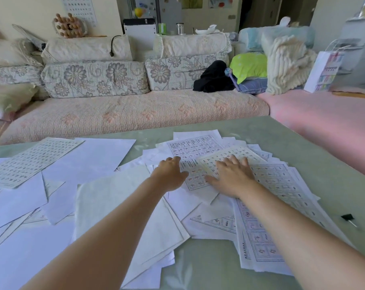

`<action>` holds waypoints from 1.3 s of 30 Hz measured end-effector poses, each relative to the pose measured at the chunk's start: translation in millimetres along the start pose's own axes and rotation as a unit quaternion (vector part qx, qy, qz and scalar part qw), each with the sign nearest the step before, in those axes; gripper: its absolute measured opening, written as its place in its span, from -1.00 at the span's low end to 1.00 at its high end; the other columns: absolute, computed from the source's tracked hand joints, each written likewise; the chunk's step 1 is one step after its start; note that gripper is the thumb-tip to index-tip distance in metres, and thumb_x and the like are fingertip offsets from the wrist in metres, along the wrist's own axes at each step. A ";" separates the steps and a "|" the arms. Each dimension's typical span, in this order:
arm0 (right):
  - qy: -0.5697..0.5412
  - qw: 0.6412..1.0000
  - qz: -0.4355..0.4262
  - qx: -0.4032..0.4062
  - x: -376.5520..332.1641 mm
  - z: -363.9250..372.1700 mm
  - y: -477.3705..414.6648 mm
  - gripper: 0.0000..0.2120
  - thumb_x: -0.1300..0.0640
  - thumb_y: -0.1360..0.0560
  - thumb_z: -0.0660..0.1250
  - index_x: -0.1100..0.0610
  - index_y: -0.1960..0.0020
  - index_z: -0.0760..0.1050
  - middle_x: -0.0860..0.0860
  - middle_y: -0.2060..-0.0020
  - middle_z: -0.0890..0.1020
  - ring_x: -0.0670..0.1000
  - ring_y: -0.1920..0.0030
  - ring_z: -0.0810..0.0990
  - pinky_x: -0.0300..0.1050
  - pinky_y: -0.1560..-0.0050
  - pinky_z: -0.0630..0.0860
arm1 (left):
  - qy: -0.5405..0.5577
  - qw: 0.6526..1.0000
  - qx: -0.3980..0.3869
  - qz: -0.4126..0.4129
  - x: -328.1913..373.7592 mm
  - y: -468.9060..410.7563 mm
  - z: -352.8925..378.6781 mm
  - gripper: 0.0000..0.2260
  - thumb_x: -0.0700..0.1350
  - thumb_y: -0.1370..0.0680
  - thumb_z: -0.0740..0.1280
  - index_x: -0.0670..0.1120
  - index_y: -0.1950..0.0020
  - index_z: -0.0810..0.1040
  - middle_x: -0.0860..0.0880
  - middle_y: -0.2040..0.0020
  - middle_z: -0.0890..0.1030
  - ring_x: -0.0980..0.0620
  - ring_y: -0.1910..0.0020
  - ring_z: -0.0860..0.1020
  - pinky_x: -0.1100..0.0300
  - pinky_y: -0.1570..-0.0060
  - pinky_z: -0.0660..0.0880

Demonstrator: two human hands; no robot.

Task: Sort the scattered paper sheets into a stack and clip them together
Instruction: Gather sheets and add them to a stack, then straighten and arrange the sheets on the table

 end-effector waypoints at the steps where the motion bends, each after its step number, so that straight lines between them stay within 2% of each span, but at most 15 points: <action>1: -0.014 1.000 -0.022 0.006 -1.7 -0.9 -0.2 -0.16 -0.49 -0.47 -0.13 0.01 -0.55 0.22 0.07 -0.54 0.28 0.12 -0.58 0.06 0.29 -0.51 -0.11 | 0.003 1.000 -0.007 -0.025 4.9 -8.9 3.9 -0.44 0.10 -0.60 0.22 -0.09 -0.53 0.18 -0.17 -0.42 0.36 -0.19 -0.40 0.30 -0.08 -0.27 0.34; 7: -0.094 0.989 -0.115 -0.002 -23.9 -7.4 5.0 -0.37 -0.36 -0.57 -0.04 -0.11 -0.55 0.22 -0.07 -0.58 0.19 0.04 -0.59 0.02 0.25 -0.54 -0.19 | 0.137 0.963 0.047 -0.227 -4.9 -42.8 5.6 -0.48 0.03 -0.45 0.33 -0.17 -0.33 0.31 -0.17 -0.22 0.47 -0.19 -0.26 0.41 0.02 -0.16 0.45; 9: -0.119 0.985 -0.122 -0.006 -27.2 -8.7 3.2 -0.46 -0.24 -0.62 0.00 -0.09 -0.55 0.23 -0.06 -0.58 0.19 0.04 -0.57 0.09 0.20 -0.55 -0.06 | 0.237 0.941 0.051 -0.237 -10.8 -49.5 4.4 -0.57 -0.04 -0.39 0.41 -0.19 -0.18 0.40 -0.15 -0.06 0.57 -0.13 -0.01 0.55 0.07 0.04 0.57; 11: -0.146 0.981 -0.128 -0.009 -30.1 -8.9 0.2 -0.52 -0.10 -0.65 0.03 -0.06 -0.55 0.24 -0.04 -0.58 0.20 0.05 -0.55 0.16 0.16 -0.52 0.08 | 0.351 0.904 0.036 -0.239 -11.3 -52.1 5.0 -0.70 -0.12 -0.42 0.48 -0.20 -0.03 0.46 -0.12 0.13 0.57 -0.04 0.25 0.54 0.19 0.35 0.48; 13: -0.172 0.977 -0.128 -0.002 -31.8 -8.3 -3.2 -0.52 -0.04 -0.65 0.06 -0.04 -0.56 0.24 -0.04 -0.57 0.23 0.04 -0.54 0.18 0.12 -0.52 0.11 | 0.429 0.868 -0.003 -0.249 -10.5 -52.2 9.6 -0.76 -0.18 -0.43 0.51 -0.20 0.03 0.49 -0.12 0.20 0.58 0.01 0.37 0.50 0.25 0.47 0.39; 15: -0.197 0.972 -0.124 0.013 -32.5 -7.8 -5.4 -0.49 -0.05 -0.64 0.08 -0.03 -0.57 0.19 -0.04 -0.57 0.23 0.02 -0.55 0.17 0.09 -0.53 0.10 | 0.492 0.838 -0.036 -0.232 -6.7 -52.0 15.0 -0.78 -0.29 -0.43 0.50 -0.21 0.00 0.53 -0.17 0.13 0.61 -0.05 0.28 0.55 0.22 0.31 0.52; 18: -0.201 0.973 -0.116 0.001 -28.9 -3.2 -4.6 -0.40 -0.12 -0.64 0.07 -0.02 -0.62 -0.01 -0.01 -0.60 0.11 0.04 -0.58 0.08 0.10 -0.56 0.04 | 0.509 0.838 0.006 -0.197 -6.3 -46.3 12.7 -0.78 -0.37 -0.47 0.42 -0.18 -0.06 0.55 -0.17 -0.02 0.63 -0.14 0.02 0.63 0.04 0.00 0.61; 21: -0.136 0.986 -0.096 -0.027 -20.2 3.6 -2.9 -0.40 -0.14 -0.67 -0.02 0.01 -0.63 -0.10 0.04 -0.62 -0.01 0.06 -0.60 -0.04 0.14 -0.57 -0.05 | 0.483 0.852 0.082 -0.187 -22.8 -35.7 -4.0 -0.71 -0.33 -0.49 0.40 -0.13 -0.18 0.53 -0.11 -0.03 0.63 -0.12 0.01 0.63 0.05 -0.02 0.61; 24: -0.100 0.993 -0.062 -0.032 -13.2 1.3 -2.5 -0.43 -0.14 -0.66 -0.03 0.05 -0.61 0.04 0.09 -0.59 0.11 0.11 -0.58 0.05 0.16 -0.54 -0.01 | 0.434 0.871 0.159 -0.168 -46.9 -16.7 -31.1 -0.63 -0.29 -0.51 0.36 -0.08 -0.30 0.50 -0.07 -0.06 0.63 -0.05 0.10 0.61 0.08 0.03 0.60; 28: -0.067 0.997 -0.026 -0.008 -14.5 -10.5 -3.1 -0.44 -0.09 -0.62 0.09 0.11 -0.55 0.15 0.14 -0.50 0.28 0.16 -0.50 0.20 0.16 -0.50 0.11 | 0.430 0.864 0.238 -0.112 -72.2 21.2 -65.2 -0.73 -0.31 -0.52 0.30 0.02 -0.09 0.54 0.01 0.03 0.64 0.04 0.19 0.60 0.20 0.22 0.54; 30: -0.143 0.989 -0.030 0.008 -25.4 -25.4 0.0 -0.39 -0.02 -0.58 0.21 0.14 -0.55 0.13 0.14 -0.49 0.29 0.16 -0.49 0.23 0.07 -0.49 0.17 | 0.473 0.841 0.238 -0.108 -87.3 36.5 -73.8 -0.77 -0.30 -0.52 0.32 0.01 -0.05 0.57 0.03 0.08 0.65 -0.01 0.14 0.62 0.16 0.17 0.55; 33: -0.340 0.940 -0.030 0.009 -48.3 -48.3 4.8 -0.26 0.05 -0.54 0.32 0.10 -0.59 0.02 0.06 -0.53 0.22 0.09 -0.52 0.19 -0.04 -0.45 0.19 | 0.551 0.799 0.213 -0.118 -111.3 55.2 -80.3 -0.84 -0.27 -0.53 0.38 -0.01 0.03 0.58 0.00 0.09 0.66 -0.04 0.11 0.65 0.02 0.05 0.60; 35: -0.368 0.929 -0.028 0.018 -62.9 -55.9 2.3 -0.13 0.01 -0.49 0.37 -0.01 -0.62 -0.08 0.04 -0.52 0.25 0.08 -0.51 0.24 0.01 -0.43 0.25 | 0.580 0.781 0.199 -0.123 -129.1 66.5 -82.2 -0.89 -0.22 -0.53 0.41 -0.02 0.05 0.59 -0.06 0.07 0.69 -0.08 0.08 0.66 -0.02 0.01 0.60; 37: -0.340 0.940 -0.019 0.034 -72.3 -58.9 -0.7 -0.21 -0.03 -0.47 0.40 -0.03 -0.57 0.06 0.02 -0.29 0.47 0.07 -0.32 0.44 0.02 -0.29 0.38 | 0.578 0.777 0.210 -0.135 -148.6 79.1 -84.8 -0.96 -0.14 -0.52 0.43 -0.05 0.04 0.62 -0.11 0.06 0.70 -0.09 0.08 0.68 -0.04 -0.02 0.60; 39: -0.391 0.920 -0.009 0.031 -80.3 -55.5 -3.3 -0.69 0.03 -0.49 0.42 -0.01 -0.21 0.48 -0.09 0.14 0.56 0.01 0.08 0.55 -0.11 0.09 0.45 | 0.580 0.771 0.210 -0.157 -167.3 90.4 -80.6 -0.90 -0.06 -0.53 0.44 -0.06 0.02 0.62 -0.13 0.05 0.70 -0.12 0.06 0.68 -0.08 -0.08 0.59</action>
Point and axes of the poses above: each hand's wrist, its own y-axis away from the middle knuckle, its own z-axis out of the palm, x = y × z, the point moved 6 cm from there along -y, towards the middle knuckle
